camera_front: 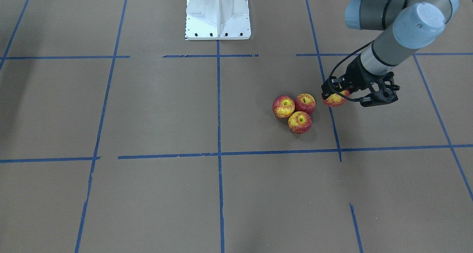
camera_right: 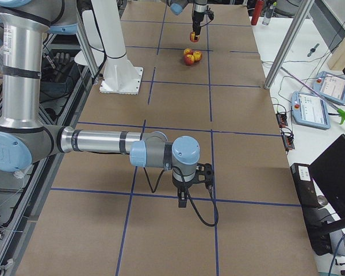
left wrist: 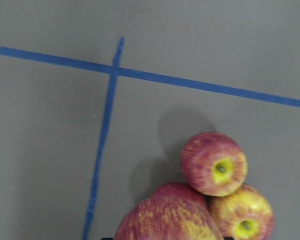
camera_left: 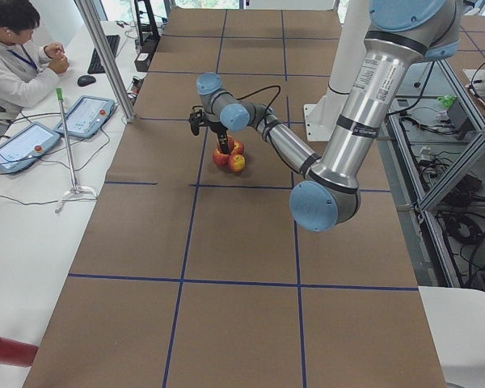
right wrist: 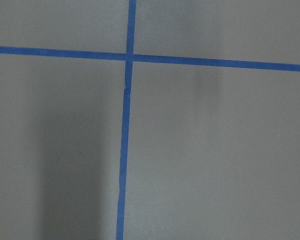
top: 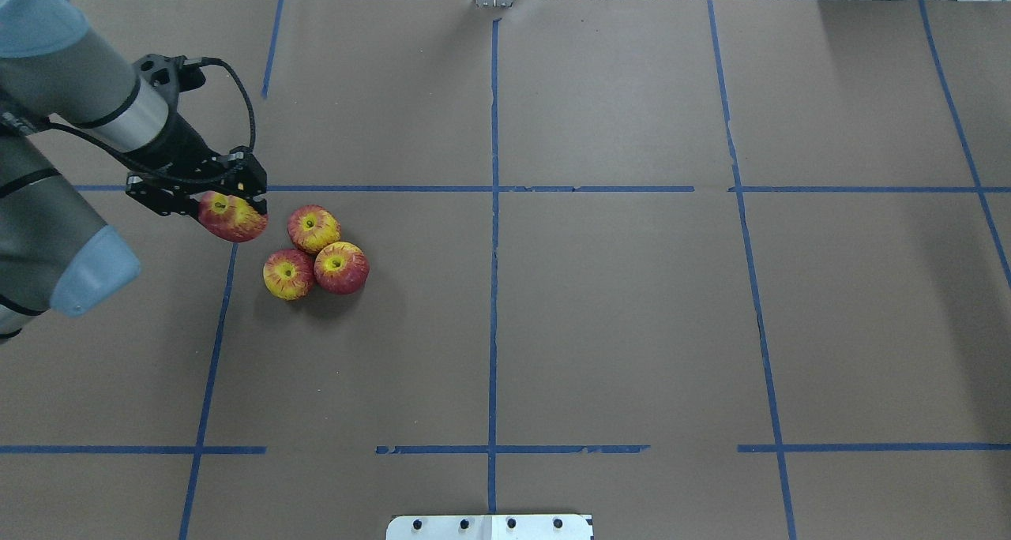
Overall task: Stack apples
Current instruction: 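Lift the apple with the left gripper and carry it over the three-apple cluster, then lower the apple onto the top of the cluster and open the left gripper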
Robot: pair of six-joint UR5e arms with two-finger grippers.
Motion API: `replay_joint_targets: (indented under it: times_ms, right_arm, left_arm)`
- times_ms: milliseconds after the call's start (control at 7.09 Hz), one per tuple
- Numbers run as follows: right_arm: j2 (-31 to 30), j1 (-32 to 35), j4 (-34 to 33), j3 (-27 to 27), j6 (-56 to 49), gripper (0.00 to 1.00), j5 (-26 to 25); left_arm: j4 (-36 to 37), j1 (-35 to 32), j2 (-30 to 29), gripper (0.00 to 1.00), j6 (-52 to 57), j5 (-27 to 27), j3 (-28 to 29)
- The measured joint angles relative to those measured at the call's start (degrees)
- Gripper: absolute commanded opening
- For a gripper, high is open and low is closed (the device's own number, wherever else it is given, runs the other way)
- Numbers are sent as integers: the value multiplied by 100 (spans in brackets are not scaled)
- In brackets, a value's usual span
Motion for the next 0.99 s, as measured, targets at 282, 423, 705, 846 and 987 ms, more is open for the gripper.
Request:
replay_joint_targets:
  times_ms: [282,423,705,846,987]
  right_arm:
    - [0,0,0,0,0,100,0]
    - [0,0,0,0,0,100,0]
    - [0,0,0,0,0,100,0]
    - [0,0,0,0,0,100,0]
    - [0,0,0,0,0,100,0]
  left_arm:
    - [-3,374,-220,0,-246,406,259]
    - [-10,461,-263,0,-287,495,325]
    - [-15,547,-292,0,-314,537,379]
    - [-13,586,-316,0,-326,540,408]
    - [-11,623,-347,0,-336,540,433]
